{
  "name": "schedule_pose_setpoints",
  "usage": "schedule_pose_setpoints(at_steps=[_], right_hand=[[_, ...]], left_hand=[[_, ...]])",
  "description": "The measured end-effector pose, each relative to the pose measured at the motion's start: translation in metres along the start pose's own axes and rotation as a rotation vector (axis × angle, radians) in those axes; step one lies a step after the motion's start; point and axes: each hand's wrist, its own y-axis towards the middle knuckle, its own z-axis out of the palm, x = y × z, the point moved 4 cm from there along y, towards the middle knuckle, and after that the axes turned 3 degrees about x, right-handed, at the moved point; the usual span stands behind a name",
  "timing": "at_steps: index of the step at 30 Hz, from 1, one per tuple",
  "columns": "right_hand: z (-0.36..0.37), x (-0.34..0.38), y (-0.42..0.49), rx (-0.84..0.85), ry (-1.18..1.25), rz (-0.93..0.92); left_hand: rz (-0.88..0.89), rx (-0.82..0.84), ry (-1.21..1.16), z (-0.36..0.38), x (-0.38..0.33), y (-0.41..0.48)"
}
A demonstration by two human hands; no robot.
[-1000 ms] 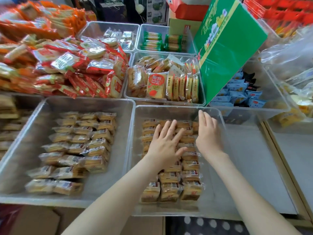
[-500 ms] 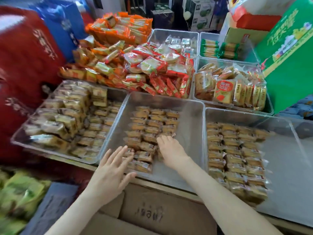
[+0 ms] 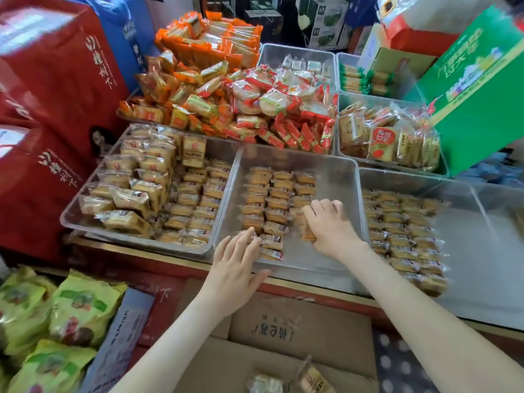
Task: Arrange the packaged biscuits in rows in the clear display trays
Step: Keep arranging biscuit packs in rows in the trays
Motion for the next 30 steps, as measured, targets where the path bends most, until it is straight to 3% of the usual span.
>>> schedule_pose_setpoints(at_steps=[5,10,12,15,17,20,25,30], right_hand=[[-0.073,-0.021,-0.071,-0.048,0.23,-0.105],[-0.132,-0.025,-0.148,-0.095,0.717,-0.249],[-0.139,-0.031,-0.169,-0.145,0.89,-0.192],[-0.139,-0.039,-0.191,-0.341,1.153,0.038],[-0.133,-0.038,-0.2,-0.444,1.19,0.207],[-0.115,-0.032,-0.209,-0.434,1.332,0.354],[-0.112,-0.027,-0.223,-0.532,1.333,0.407],[-0.113,-0.022,-0.231,-0.453,1.36,0.288]], left_hand=[[-0.006,0.029,-0.507,-0.068,-0.046,0.035],[0.05,0.446,-0.932,-0.128,-0.108,0.057],[0.016,0.507,-1.086,-0.14,-0.124,0.057],[-0.115,0.365,-1.312,-0.151,-0.141,0.055],[-0.212,0.278,-1.415,-0.149,-0.15,0.052],[-0.287,0.224,-1.52,-0.144,-0.166,0.047],[-0.349,0.154,-1.632,-0.139,-0.187,0.04],[-0.308,0.164,-1.607,-0.142,-0.196,0.033]])
